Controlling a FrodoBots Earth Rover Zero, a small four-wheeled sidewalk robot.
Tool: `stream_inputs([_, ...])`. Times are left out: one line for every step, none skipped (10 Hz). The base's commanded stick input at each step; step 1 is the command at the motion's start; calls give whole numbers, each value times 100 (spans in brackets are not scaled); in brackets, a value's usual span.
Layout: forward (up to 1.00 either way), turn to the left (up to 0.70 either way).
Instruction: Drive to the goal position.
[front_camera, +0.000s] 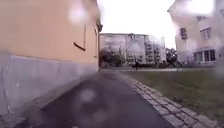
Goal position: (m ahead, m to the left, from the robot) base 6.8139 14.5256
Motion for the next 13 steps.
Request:
stream_inputs([85, 0])
stream_inputs([85, 0])
stream_inputs([85, 0])
stream_inputs([85, 0])
stream_inputs([85, 0])
stream_inputs([85, 0])
stream_inputs([85, 0])
stream_inputs([85, 0])
stream_inputs([85, 0])
stream_inputs([85, 0])
stream_inputs([85, 0])
stream_inputs([85, 0])
stream_inputs([85, 0])
